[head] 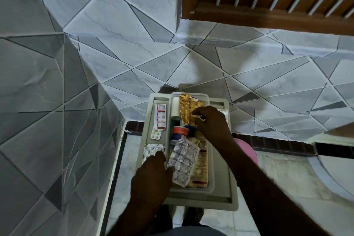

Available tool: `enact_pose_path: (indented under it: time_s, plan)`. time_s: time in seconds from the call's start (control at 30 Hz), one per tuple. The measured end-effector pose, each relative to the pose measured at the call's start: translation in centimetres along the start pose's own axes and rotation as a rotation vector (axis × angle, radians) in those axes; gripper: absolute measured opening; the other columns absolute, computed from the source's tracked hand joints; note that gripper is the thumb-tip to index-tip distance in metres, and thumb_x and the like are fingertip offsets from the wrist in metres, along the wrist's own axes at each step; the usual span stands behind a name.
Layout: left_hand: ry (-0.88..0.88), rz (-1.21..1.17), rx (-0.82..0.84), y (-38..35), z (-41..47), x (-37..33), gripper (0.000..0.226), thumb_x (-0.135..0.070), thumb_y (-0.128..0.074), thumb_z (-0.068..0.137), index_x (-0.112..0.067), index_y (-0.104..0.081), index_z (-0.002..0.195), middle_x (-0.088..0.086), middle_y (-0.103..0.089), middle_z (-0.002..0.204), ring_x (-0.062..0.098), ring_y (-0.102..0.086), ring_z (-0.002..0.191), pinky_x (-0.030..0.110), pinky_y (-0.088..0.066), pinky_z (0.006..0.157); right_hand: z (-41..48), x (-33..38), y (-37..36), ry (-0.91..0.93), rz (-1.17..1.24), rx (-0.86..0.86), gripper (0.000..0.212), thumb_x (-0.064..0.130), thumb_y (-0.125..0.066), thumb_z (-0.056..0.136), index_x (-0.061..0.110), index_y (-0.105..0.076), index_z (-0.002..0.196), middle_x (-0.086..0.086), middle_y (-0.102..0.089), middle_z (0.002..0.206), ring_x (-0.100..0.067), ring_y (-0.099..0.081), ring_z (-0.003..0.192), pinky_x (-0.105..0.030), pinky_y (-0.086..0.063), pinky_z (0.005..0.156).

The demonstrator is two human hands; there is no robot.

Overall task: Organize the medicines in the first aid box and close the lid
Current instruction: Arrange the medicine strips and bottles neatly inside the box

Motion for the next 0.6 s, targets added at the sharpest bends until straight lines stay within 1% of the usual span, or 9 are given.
enact_pose_path:
  time_s: [0.07, 0.1, 0.17, 0.23, 0.3, 0.33, 0.4, 0.53, 0.6]
  plan:
    - [-0.111, 0.128, -0.092, 0.1, 0.2, -0.9, 0.043, -0.045, -0.056, 0.090, -0.021, -0.051, 0.125, 0.001, -0.058, 0.119, 0.016, -0.057, 0.104, 0.028, -0.048, 0.082, 0.3, 0.6, -0.7, 0.085, -0.115, 0.081, 0.035, 0.021, -0.061, 0.091, 0.016, -0.060, 0.126, -0.009, -0.057, 0.130, -0.025, -0.054, 0.116, -0.036, -0.044, 0.098]
    - [-0.184, 0.180, -0.120, -0.1, 0.3, -1.4, 0.045, -0.043, -0.060, 0.087, -0.021, -0.052, 0.126, 0.002, -0.057, 0.121, 0.018, -0.057, 0.105, 0.029, -0.049, 0.084, 0.3, 1.0, -1.2, 0.140, -0.203, 0.136, 0.045, 0.022, -0.062, 0.090, 0.015, -0.053, 0.133, -0.011, -0.051, 0.137, -0.028, -0.050, 0.123, -0.038, -0.041, 0.100]
    - [-0.336, 0.229, -0.133, -0.9, 0.6, -2.3, 0.051, -0.039, -0.076, 0.073, -0.020, -0.060, 0.119, 0.005, -0.063, 0.119, 0.021, -0.063, 0.100, 0.032, -0.054, 0.079, 0.5, 1.4, -2.5, 0.266, -0.412, 0.191, 0.064, 0.027, -0.067, 0.085, 0.016, -0.040, 0.142, -0.013, -0.042, 0.146, -0.035, -0.046, 0.128, -0.044, -0.045, 0.097]
    - [-0.467, 0.278, -0.112, -2.6, 0.7, -2.9, 0.061, -0.042, -0.082, 0.063, -0.023, -0.063, 0.117, 0.008, -0.066, 0.120, 0.026, -0.066, 0.103, 0.037, -0.057, 0.078, 0.9, 0.9, -3.9, 0.290, -0.563, 0.219, 0.070, 0.032, -0.063, 0.086, 0.019, -0.031, 0.146, -0.014, -0.033, 0.153, -0.042, -0.041, 0.132, -0.050, -0.049, 0.093]
    - [-0.546, 0.323, -0.028, -4.6, 0.8, -2.9, 0.065, -0.047, -0.076, 0.067, -0.025, -0.057, 0.126, 0.009, -0.059, 0.133, 0.032, -0.060, 0.117, 0.042, -0.055, 0.085, 1.3, 0.3, -4.6, 0.261, -0.633, 0.224, 0.067, 0.036, -0.055, 0.090, 0.022, -0.025, 0.148, -0.014, -0.025, 0.158, -0.045, -0.036, 0.135, -0.054, -0.049, 0.093]
    - [-0.564, 0.334, -0.004, -5.3, 0.9, -2.7, 0.065, -0.048, -0.071, 0.072, -0.025, -0.053, 0.130, 0.010, -0.054, 0.139, 0.034, -0.056, 0.122, 0.045, -0.055, 0.088, 1.4, 0.3, -4.7, 0.249, -0.649, 0.226, 0.065, 0.037, -0.052, 0.092, 0.022, -0.024, 0.149, -0.014, -0.022, 0.159, -0.046, -0.034, 0.136, -0.055, -0.047, 0.095]
    - [-0.559, 0.348, 0.010, -6.3, 1.1, -2.2, 0.061, -0.049, -0.064, 0.077, -0.024, -0.052, 0.131, 0.011, -0.048, 0.144, 0.036, -0.052, 0.125, 0.046, -0.055, 0.089, 1.3, 0.2, -4.9, 0.235, -0.671, 0.226, 0.064, 0.034, -0.047, 0.094, 0.021, -0.020, 0.151, -0.013, -0.016, 0.161, -0.045, -0.029, 0.139, -0.055, -0.040, 0.102]
    - [-0.557, 0.317, 0.035, -7.1, 1.1, -2.1, 0.060, -0.048, -0.060, 0.079, -0.022, -0.049, 0.133, 0.014, -0.046, 0.145, 0.037, -0.054, 0.123, 0.044, -0.057, 0.084, 0.7, -0.1, -5.4, 0.183, -0.638, 0.271, 0.072, 0.029, -0.050, 0.094, 0.023, -0.010, 0.153, -0.009, 0.000, 0.163, -0.041, -0.010, 0.146, -0.055, -0.024, 0.113]
    - [-0.565, 0.323, 0.034, -7.5, 1.1, -2.1, 0.060, -0.048, -0.058, 0.080, -0.022, -0.048, 0.133, 0.014, -0.046, 0.145, 0.037, -0.055, 0.121, 0.042, -0.058, 0.081, 0.8, 0.0, -5.5, 0.174, -0.632, 0.284, 0.073, 0.027, -0.051, 0.093, 0.023, -0.009, 0.154, -0.009, 0.002, 0.163, -0.042, -0.008, 0.147, -0.055, -0.022, 0.114]
Point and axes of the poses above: each hand's wrist, its own z-axis towards the middle knuckle, its own y-axis out of the back of the hand, x = y × z, the point moved 4 cm from there along z, towards the middle knuckle
